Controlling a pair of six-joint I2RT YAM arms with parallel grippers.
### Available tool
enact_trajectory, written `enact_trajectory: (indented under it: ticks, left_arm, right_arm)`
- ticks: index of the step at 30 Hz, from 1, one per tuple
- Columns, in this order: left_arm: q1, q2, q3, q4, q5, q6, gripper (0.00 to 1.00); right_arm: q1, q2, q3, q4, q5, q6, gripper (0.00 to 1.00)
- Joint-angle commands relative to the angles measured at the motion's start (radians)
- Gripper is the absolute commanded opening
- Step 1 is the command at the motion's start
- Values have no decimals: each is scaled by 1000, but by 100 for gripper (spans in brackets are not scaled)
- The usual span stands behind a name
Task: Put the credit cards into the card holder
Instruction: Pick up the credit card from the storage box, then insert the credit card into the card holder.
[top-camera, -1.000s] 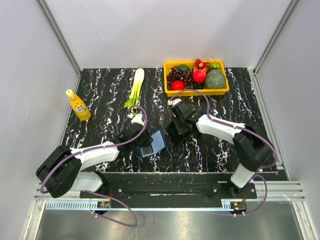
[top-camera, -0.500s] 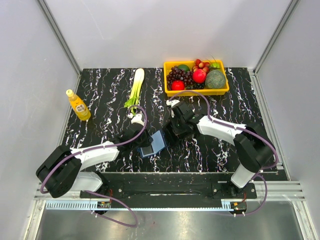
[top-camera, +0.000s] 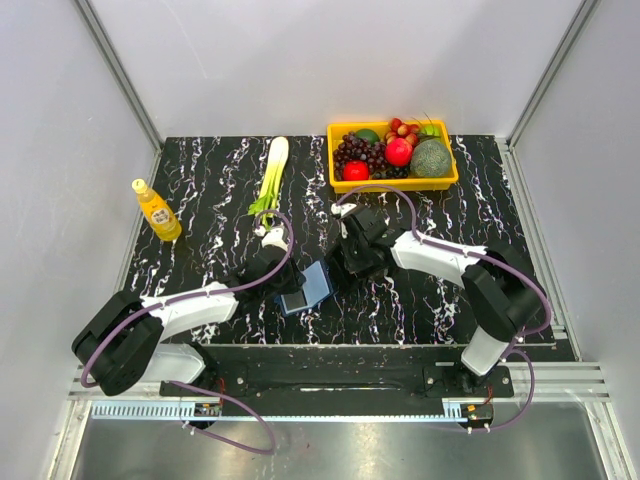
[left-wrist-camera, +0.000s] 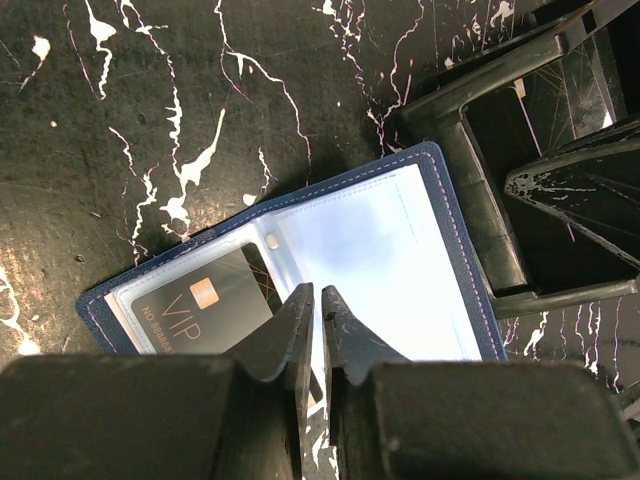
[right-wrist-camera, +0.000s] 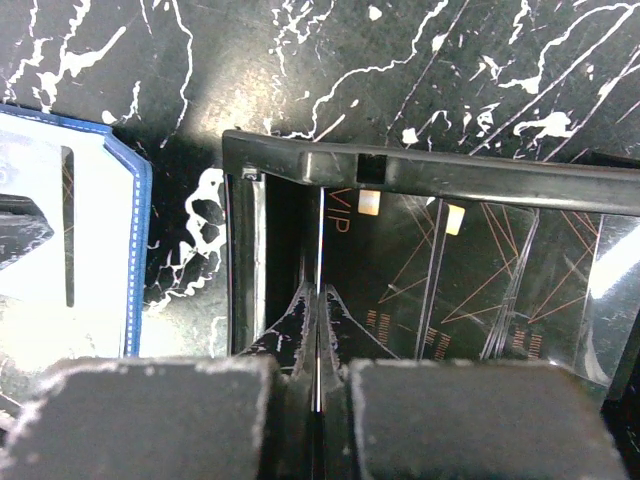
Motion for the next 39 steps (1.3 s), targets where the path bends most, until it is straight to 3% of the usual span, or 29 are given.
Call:
enact_trajectory:
  ticks: [1,11,15,22,29,39]
  left_arm:
    - [5,-6,16,37,15,10,12]
    - [5,-19,24,30,22,10,13]
    - [5,-16,24,37,30,2,15]
    - [5,-27,38,-18,12,-24,16]
    - [5,-116,-17,-72,-33,-42,15]
    - [5,-161,-65,-99,-34,-53,15]
  right_arm:
    - [10,-4,20,-33,17,6,0]
    - [10,-222,13,-73,88,29,0]
    - [12,-278,11,-75,50,72,0]
    - [38,-258,-36,59,-150,207,0]
    - [87,-219,-56,155,-164,270,0]
    - [87,-173,-78,148,-104,288,0]
